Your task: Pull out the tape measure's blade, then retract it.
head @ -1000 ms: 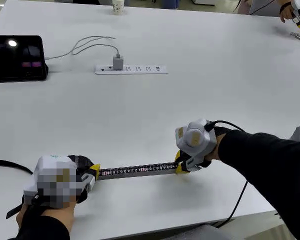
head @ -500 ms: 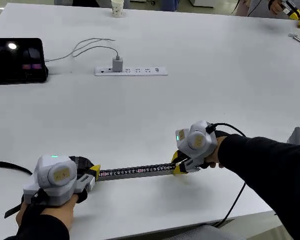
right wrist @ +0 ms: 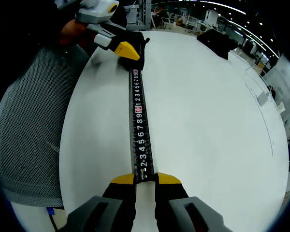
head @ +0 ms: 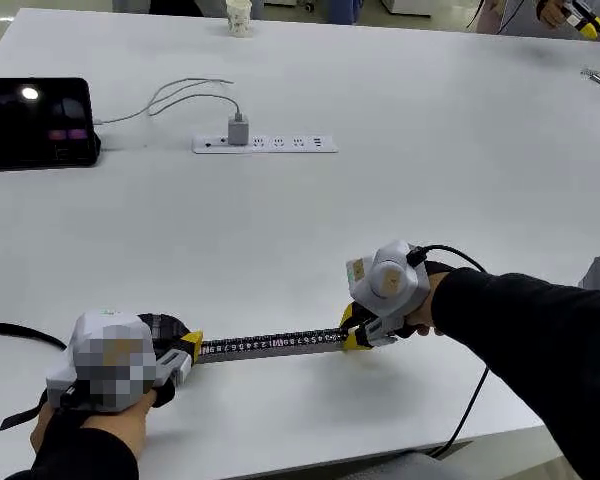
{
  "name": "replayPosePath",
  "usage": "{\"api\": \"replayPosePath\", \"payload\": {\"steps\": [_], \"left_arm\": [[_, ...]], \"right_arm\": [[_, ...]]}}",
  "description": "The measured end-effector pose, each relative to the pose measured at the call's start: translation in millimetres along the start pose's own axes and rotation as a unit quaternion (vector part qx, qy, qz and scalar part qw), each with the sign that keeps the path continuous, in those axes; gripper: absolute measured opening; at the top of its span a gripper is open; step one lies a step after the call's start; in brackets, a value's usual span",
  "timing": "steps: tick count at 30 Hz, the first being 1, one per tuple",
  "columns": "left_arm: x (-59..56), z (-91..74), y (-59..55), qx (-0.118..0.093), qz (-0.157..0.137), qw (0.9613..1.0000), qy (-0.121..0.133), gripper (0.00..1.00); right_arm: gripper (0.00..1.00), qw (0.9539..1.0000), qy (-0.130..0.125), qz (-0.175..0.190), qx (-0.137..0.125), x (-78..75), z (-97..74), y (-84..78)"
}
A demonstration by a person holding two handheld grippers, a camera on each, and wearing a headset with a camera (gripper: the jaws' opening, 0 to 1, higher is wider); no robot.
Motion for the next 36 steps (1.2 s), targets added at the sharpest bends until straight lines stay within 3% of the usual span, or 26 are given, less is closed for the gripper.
{"api": "replayPosePath", "payload": {"steps": [36], "left_arm": [[0.3,0.9,-1.2,0.008,0.001,1.0000,-0.003,0.61]], "right_arm": [[0.11,1.0000,-0.004,0.005,0.001,2.3,7.4,13.3]]}}
Point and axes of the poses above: the centre of the closed fingertips' face, and the gripper's own axes: z roughly forward along the fingers, x roughly to its left, y roughly out of its top, the point moved 1 cm from there along -z, roughly backward along the fingers, and after that the axes turned 12 degrees about -x, right-handed, at the moved point
